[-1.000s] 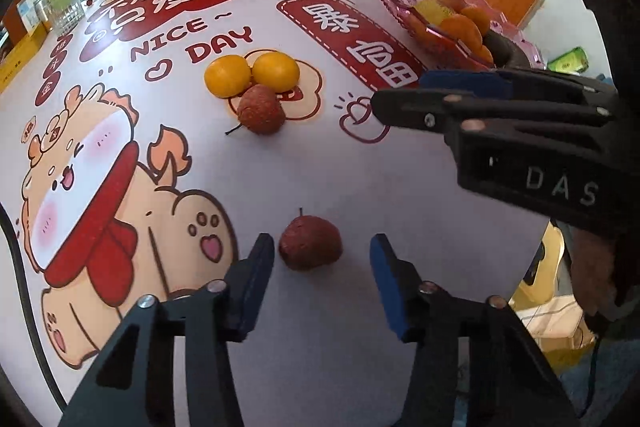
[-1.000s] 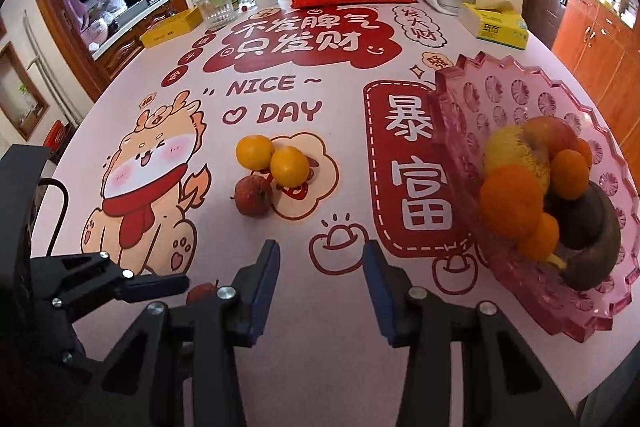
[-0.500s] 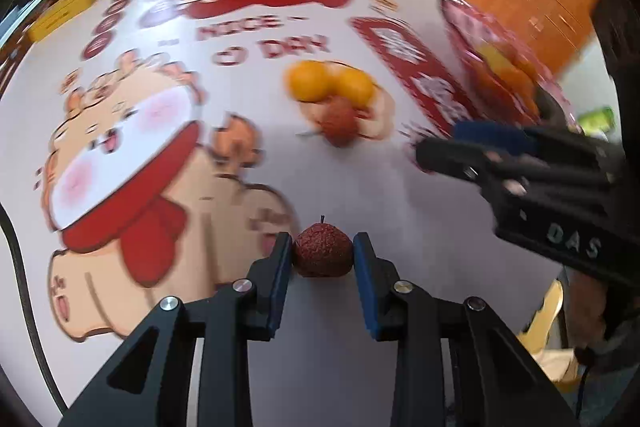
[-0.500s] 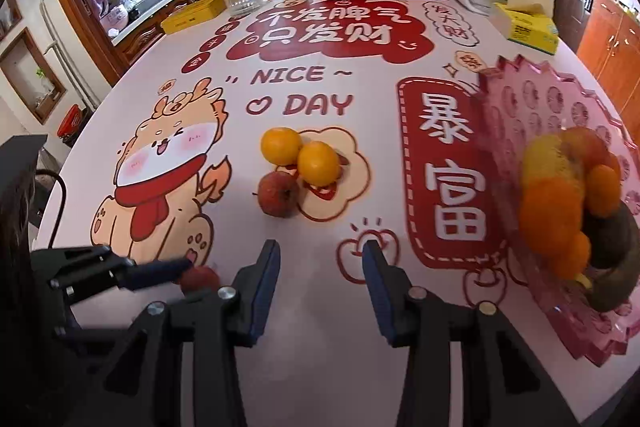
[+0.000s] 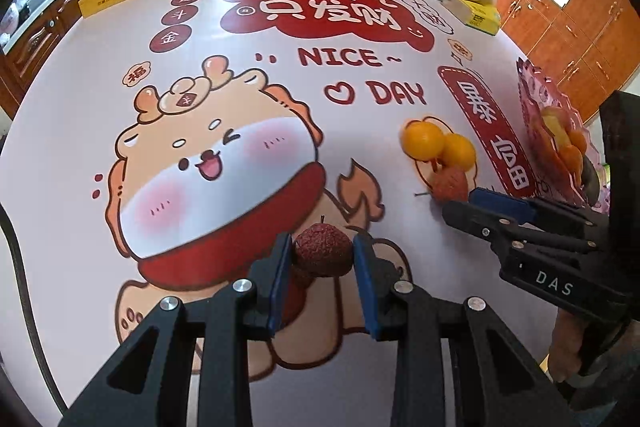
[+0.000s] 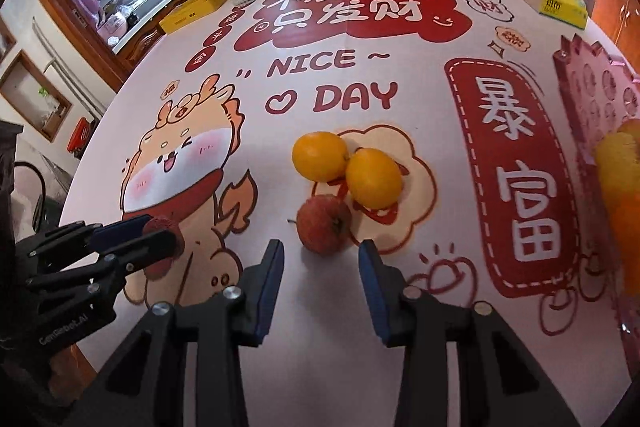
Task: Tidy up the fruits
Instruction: 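Grasp a red lychee with the left tool while the right tool grasps another lychee, then carry both lychees into the pink bowl and release them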
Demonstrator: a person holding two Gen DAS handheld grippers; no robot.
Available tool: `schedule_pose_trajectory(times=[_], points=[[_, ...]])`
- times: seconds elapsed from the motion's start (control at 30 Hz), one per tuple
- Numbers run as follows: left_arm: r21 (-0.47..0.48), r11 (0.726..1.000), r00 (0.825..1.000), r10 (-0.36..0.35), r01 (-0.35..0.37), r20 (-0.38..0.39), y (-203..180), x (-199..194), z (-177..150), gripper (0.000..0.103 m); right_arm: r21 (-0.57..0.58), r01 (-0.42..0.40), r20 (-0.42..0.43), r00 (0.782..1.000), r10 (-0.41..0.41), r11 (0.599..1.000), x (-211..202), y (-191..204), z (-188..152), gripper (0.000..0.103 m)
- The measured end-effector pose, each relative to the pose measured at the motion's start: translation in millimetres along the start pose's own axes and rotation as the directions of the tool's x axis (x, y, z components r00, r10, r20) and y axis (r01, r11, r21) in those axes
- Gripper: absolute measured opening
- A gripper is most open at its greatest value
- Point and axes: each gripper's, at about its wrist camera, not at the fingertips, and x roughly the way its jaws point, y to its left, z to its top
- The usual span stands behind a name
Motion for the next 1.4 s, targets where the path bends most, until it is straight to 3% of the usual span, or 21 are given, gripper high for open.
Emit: schedule_pose_trajectory(times=[0.2, 0.3, 0.4, 0.73, 1.07, 1.4], points=[[-0.009, 1.0, 1.0, -0.011, 0.011, -0.016, 10, 5, 8, 0.03, 0.03, 0.001, -0.008, 1.0, -0.001, 1.0, 11, 4, 8, 0.039], [-0.005, 1.0, 1.0, -0.01, 0.01, -0.016, 12, 5, 12, 0.03, 0.045, -0.002, -0.011, 1.0, 0.002, 0.999, 15, 3, 11, 0.032], [-0.004, 1.0, 1.0, -0.01, 0.01, -0.017, 13, 7, 15, 0.03, 0.05, -0.003, -0.006, 1.0, 0.003, 0.999, 16, 4, 13, 0.031], [0.024, 1.0, 1.0, -0.008, 0.008, 0.009, -11, -7, 26, 0.03, -0.001, -0.016, 0.025, 1.0, 0.016, 1.0, -5, 7, 12, 0.03], [0.135, 0.989, 0.993, -0.067, 0.054, 0.097, -96, -46, 54, 0.03, -0.055, 0.039, 0.2, 0.979, -0.028, 0.998, -93, -17, 11, 0.03], [0.282, 0.951, 0.978, -0.166, 0.124, 0.128, -218, -56, 74, 0.03, 0.056, 0.128, 0.313, 0.939, -0.139, 0.99, -173, -97, -7, 0.03]])
